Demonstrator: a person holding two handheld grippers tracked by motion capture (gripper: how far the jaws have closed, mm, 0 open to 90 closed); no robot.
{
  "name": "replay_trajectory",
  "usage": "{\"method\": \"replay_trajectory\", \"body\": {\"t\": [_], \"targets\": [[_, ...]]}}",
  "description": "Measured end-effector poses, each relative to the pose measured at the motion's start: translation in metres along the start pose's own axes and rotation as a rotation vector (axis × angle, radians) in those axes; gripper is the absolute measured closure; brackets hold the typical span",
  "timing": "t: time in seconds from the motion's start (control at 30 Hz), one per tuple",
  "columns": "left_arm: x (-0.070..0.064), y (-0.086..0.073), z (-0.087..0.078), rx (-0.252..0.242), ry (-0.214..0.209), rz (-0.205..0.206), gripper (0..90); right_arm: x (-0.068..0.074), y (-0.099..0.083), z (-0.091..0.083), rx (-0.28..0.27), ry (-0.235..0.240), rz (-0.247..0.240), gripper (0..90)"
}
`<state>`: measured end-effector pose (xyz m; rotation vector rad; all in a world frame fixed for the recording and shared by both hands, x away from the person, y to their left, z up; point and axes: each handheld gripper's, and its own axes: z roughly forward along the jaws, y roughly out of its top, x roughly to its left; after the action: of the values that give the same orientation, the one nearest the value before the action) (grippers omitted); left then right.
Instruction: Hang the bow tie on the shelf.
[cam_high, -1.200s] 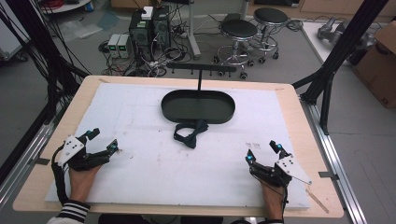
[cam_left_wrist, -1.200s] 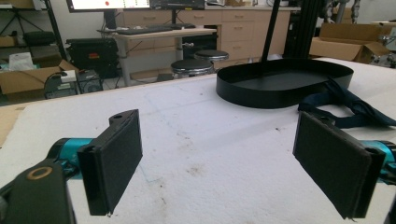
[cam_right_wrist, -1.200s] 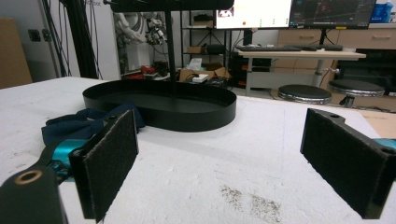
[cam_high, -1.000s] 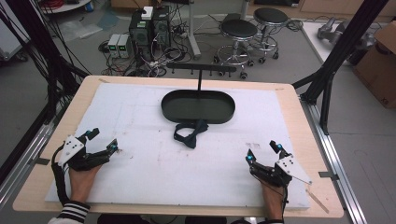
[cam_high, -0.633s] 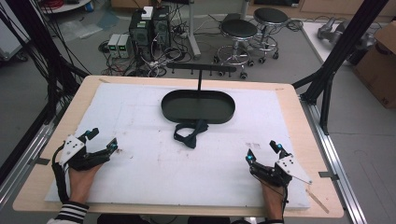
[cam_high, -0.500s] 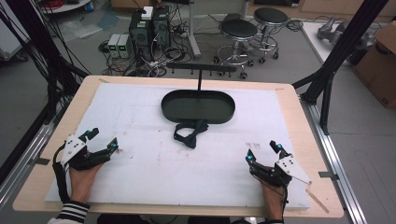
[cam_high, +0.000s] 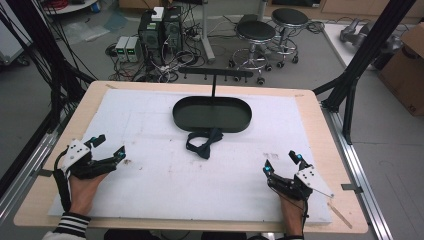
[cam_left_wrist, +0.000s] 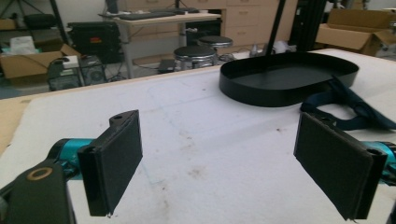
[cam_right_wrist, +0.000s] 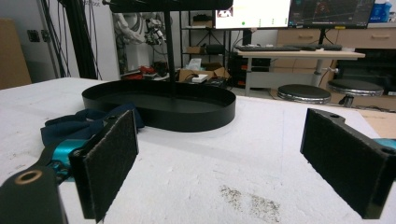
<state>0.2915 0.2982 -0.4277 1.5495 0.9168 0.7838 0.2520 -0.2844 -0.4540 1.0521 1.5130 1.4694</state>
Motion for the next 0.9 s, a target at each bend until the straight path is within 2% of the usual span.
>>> {"method": "replay_trajectory", "body": {"t": [0.2, 0.4, 0.6, 0.7, 0.83, 0.9], "targets": [[-0.005, 0.019, 0.006, 0.015, -0.060, 0.001, 15.7, 0.000, 0.000, 0.000, -0.002, 0.001, 0.000, 10.2], [-0.013, 0.038, 0.017, 0.069, -0.102, 0.020, 15.7, 0.000, 0.000, 0.000, -0.003, -0.001, -0.002, 10.2], [-0.025, 0.055, 0.033, 0.113, -0.180, 0.034, 15.7, 0.000, 0.000, 0.000, -0.005, -0.001, -0.005, 10.2], [-0.033, 0.060, 0.041, 0.138, -0.239, 0.043, 15.8, 0.000, 0.000, 0.000, -0.003, -0.003, -0.001, 10.2], [-0.043, 0.062, 0.051, 0.186, -0.275, 0.053, 15.7, 0.000, 0.000, 0.000, -0.004, -0.003, -0.002, 10.1], [-0.047, 0.064, 0.055, 0.194, -0.283, 0.054, 15.7, 0.000, 0.000, 0.000, -0.004, -0.003, -0.002, 10.2]]}}
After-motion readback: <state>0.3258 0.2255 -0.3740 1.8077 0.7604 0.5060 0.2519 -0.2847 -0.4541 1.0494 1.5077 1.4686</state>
